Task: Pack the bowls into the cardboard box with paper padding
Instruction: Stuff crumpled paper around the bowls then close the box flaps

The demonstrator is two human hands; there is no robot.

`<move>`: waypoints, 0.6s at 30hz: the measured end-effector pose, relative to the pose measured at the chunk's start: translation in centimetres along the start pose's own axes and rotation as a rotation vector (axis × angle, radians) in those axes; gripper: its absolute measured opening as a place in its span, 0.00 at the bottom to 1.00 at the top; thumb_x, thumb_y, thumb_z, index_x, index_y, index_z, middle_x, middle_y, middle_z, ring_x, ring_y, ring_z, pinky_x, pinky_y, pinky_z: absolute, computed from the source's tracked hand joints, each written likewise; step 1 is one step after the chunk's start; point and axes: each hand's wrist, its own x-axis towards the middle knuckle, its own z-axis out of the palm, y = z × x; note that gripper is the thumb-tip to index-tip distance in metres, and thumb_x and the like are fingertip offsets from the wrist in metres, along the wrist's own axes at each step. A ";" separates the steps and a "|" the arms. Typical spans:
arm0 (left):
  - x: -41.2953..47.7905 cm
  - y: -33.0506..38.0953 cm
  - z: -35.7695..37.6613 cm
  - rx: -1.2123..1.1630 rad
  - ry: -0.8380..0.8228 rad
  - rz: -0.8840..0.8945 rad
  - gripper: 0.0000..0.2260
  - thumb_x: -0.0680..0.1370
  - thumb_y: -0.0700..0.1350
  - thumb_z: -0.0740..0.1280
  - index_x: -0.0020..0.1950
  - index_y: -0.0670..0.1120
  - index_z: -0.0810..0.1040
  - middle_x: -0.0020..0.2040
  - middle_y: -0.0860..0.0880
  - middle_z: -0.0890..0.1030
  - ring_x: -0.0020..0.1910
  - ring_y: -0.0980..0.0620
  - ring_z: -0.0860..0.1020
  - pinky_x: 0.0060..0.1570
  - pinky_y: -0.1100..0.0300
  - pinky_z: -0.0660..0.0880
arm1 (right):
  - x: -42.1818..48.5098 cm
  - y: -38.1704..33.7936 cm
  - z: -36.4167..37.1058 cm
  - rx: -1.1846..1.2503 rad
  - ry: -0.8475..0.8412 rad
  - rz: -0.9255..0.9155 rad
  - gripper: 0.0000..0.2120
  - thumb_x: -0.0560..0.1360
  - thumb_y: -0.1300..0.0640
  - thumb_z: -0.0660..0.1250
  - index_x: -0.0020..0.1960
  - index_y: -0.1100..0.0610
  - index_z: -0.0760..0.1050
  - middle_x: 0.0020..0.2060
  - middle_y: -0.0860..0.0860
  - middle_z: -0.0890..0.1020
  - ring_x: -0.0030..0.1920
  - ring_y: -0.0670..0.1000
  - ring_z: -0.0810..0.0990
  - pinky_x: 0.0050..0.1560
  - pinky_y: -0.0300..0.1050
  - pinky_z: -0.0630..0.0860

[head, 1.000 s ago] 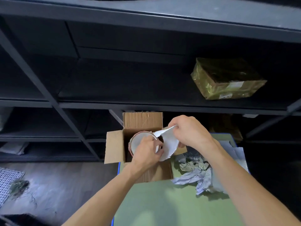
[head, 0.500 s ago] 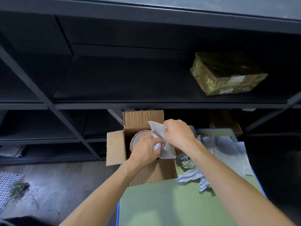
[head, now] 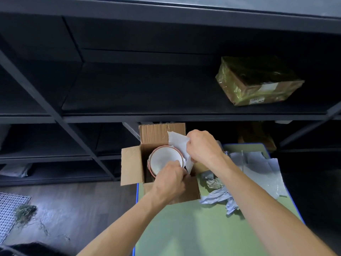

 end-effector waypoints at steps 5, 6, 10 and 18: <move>-0.4 -0.9 -0.8 -0.075 0.035 -0.037 0.04 0.75 0.46 0.65 0.45 0.46 0.75 0.42 0.48 0.76 0.46 0.46 0.74 0.41 0.52 0.72 | -0.5 0.8 2.6 -0.083 -0.031 0.035 0.10 0.77 0.60 0.60 0.54 0.62 0.77 0.52 0.60 0.78 0.47 0.59 0.79 0.38 0.46 0.71; -0.4 -0.9 -1.1 -0.106 0.016 -0.044 0.07 0.75 0.46 0.65 0.51 0.47 0.77 0.45 0.49 0.79 0.48 0.47 0.75 0.45 0.52 0.74 | -0.6 0.9 2.8 -0.086 -0.023 0.036 0.11 0.77 0.60 0.60 0.55 0.62 0.77 0.53 0.60 0.78 0.48 0.60 0.79 0.39 0.45 0.70; -0.4 -0.7 -2.6 -0.263 -0.068 -0.042 0.15 0.75 0.42 0.64 0.61 0.51 0.77 0.51 0.52 0.81 0.50 0.52 0.76 0.47 0.62 0.72 | -1.3 0.8 2.6 -0.128 0.016 0.063 0.11 0.78 0.60 0.62 0.57 0.63 0.77 0.54 0.60 0.78 0.52 0.62 0.80 0.38 0.45 0.69; 4.7 -3.1 -4.5 -0.045 0.069 -0.116 0.12 0.82 0.42 0.58 0.60 0.42 0.79 0.59 0.44 0.79 0.56 0.41 0.75 0.53 0.53 0.72 | -2.3 0.1 2.3 -0.207 0.002 0.040 0.10 0.77 0.62 0.64 0.57 0.62 0.76 0.51 0.60 0.81 0.52 0.60 0.81 0.39 0.45 0.70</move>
